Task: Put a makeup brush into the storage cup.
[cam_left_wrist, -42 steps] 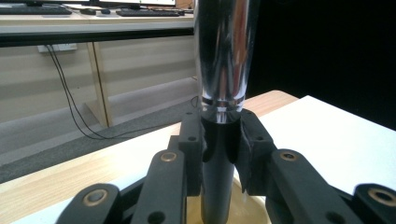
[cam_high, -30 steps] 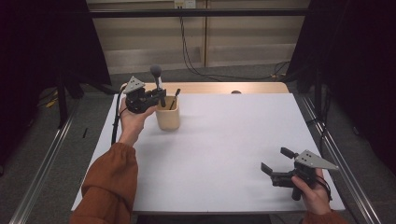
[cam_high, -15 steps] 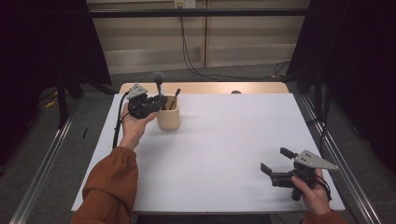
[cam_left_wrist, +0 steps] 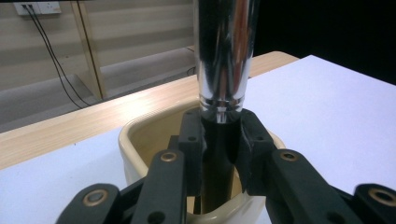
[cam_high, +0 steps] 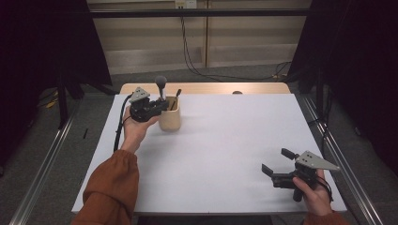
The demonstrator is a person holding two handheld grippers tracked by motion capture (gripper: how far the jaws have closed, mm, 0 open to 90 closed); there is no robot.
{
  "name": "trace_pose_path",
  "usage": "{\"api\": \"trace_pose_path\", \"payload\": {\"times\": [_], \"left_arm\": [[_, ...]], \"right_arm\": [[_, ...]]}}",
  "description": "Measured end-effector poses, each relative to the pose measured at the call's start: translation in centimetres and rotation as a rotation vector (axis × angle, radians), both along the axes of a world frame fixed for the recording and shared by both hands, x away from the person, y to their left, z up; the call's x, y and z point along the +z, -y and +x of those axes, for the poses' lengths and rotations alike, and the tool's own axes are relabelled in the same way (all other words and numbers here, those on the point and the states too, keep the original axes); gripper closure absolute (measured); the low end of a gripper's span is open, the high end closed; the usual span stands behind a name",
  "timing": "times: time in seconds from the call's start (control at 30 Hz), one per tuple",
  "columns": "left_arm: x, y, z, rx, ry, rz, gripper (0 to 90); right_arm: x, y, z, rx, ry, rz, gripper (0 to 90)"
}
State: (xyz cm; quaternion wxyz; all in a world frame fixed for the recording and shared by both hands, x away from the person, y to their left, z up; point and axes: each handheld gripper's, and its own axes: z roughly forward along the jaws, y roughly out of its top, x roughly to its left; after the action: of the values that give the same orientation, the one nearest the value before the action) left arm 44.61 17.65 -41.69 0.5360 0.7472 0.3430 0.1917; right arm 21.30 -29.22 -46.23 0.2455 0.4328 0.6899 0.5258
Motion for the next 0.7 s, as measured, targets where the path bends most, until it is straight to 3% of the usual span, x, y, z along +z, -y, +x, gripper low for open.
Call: {"api": "trace_pose_path", "payload": {"times": [0.5,0.7], "left_arm": [[-0.36,-0.19,-0.02,-0.003,-0.024,0.032,74.4],[-0.32,-0.48,0.13,0.007,-0.042,0.019,71.4]], "right_arm": [[0.04,0.1,-0.01,0.006,0.004,0.0,0.0],[0.04,0.02,-0.01,0.006,0.0,0.004,0.0]]}}
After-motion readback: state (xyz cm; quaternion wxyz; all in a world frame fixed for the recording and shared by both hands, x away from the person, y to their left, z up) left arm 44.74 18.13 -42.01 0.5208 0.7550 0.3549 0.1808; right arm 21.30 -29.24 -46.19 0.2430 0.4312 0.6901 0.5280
